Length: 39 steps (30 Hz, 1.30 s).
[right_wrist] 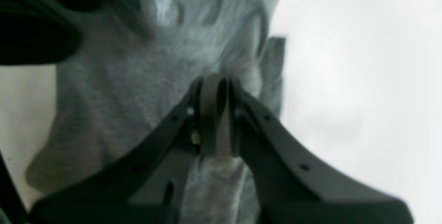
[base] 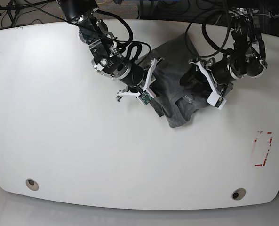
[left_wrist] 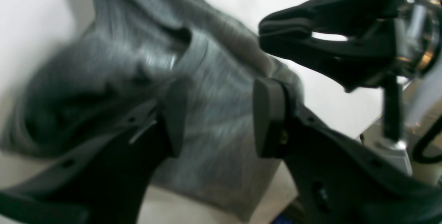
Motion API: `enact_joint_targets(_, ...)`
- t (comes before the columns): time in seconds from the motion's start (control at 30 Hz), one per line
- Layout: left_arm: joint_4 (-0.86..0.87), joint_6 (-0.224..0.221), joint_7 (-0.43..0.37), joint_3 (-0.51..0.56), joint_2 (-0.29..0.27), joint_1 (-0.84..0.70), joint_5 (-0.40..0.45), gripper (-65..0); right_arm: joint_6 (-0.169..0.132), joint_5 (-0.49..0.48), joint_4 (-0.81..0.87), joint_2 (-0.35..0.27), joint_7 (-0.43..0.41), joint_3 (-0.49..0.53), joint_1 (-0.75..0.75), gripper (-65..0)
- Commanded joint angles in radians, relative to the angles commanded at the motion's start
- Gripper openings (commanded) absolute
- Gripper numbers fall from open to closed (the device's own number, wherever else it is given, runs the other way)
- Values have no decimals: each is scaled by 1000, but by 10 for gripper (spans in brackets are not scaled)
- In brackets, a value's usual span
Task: Fold the T-shirt properly
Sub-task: 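Fold the pulled edge back over the bundle with the left gripper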
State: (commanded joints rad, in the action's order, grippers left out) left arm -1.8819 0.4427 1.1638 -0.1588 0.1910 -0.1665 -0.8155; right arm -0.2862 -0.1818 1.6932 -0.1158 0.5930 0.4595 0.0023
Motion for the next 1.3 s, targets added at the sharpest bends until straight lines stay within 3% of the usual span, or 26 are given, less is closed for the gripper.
enact_joint_targets(0.17,157,0,-11,0,15,15,0,-386,0,2,-95,3,-72,2,18,-599)
enact_joint_targets(0.27,276,0,-60,5,58,43,0,-385,0,3,-150,-5,-120,0,18,-599)
enact_joint_targets(0.57,385,0,-169,101,181,86,-8,-385,0,3,-169,-74,-127,-2,-31,-599)
enact_joint_targets(0.9,370,0,-160,121,209,137,-9,-385,8,3,-58,-78,-123,-3,-149,-599)
enact_joint_targets(1.17,270,0,-69,117,209,215,-11,-385,9,2,14,-75,-120,-3,-186,-599)
enact_joint_targets(1.3,176,0,-6,84,209,269,-11,-385,9,2,66,-75,-64,-3,-181,-599)
